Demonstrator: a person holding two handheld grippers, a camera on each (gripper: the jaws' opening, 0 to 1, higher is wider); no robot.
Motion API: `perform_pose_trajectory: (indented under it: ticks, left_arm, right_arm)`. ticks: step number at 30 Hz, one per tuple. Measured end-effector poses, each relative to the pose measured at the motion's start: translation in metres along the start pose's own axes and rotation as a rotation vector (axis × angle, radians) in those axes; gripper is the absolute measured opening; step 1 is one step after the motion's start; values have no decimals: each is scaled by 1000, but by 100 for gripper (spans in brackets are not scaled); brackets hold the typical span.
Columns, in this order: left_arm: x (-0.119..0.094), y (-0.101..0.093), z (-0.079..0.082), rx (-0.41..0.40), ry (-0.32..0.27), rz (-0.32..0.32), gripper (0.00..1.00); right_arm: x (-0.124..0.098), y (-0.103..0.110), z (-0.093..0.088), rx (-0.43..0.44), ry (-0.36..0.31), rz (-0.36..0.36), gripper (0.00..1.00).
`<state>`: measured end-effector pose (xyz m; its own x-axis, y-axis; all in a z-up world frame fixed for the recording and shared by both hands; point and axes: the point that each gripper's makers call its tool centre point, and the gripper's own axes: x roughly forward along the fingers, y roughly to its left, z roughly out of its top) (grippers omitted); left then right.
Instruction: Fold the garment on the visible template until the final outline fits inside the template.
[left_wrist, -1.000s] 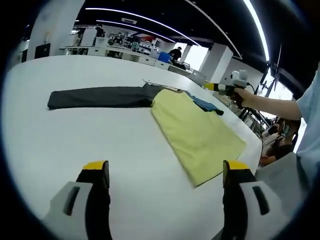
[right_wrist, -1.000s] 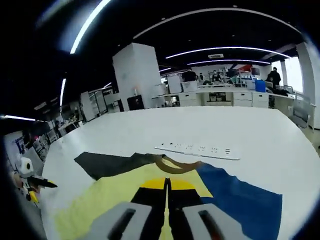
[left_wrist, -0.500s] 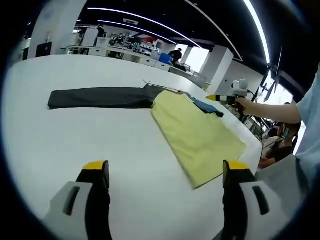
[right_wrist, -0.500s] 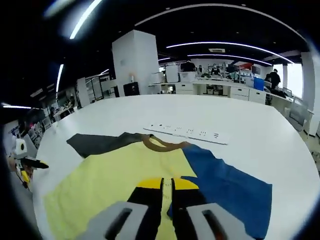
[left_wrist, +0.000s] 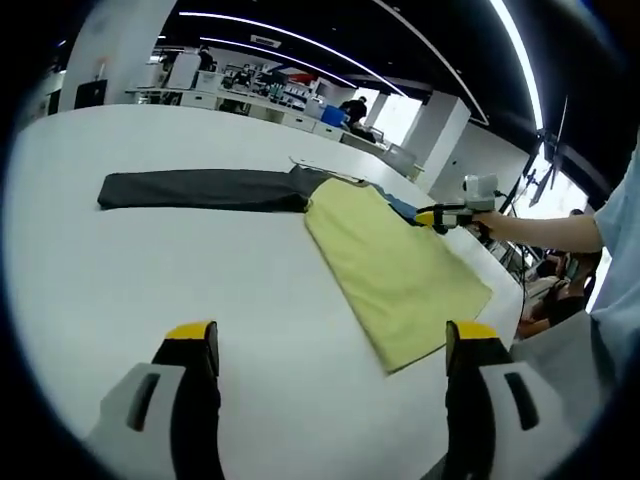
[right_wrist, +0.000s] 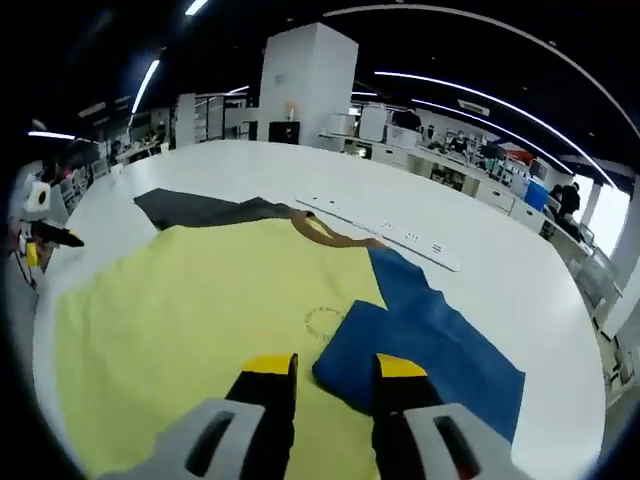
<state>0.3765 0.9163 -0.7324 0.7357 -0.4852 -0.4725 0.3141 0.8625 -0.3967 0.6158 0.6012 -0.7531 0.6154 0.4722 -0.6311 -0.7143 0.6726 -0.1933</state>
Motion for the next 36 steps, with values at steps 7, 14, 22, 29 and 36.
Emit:
perform_pose_trajectory:
  ticks: [7, 14, 22, 29, 36]
  left_arm:
    - [-2, 2, -1, -4, 2, 8, 91]
    - [-1, 0, -1, -13, -4, 7, 91]
    - [-3, 2, 2, -5, -10, 8, 91]
    - [-1, -1, 2, -2, -10, 1, 90]
    - [0, -2, 0, -5, -7, -4, 90]
  right_arm:
    - [5, 2, -4, -36, 22, -30, 16]
    - [7, -2, -6, -116, 45, -57, 0]
    - [0, -11, 20, -25, -23, -73, 0]
    - [5, -8, 66, 45, -118, -69, 0]
    - [25, 24, 119, 75, -207, -22, 0]
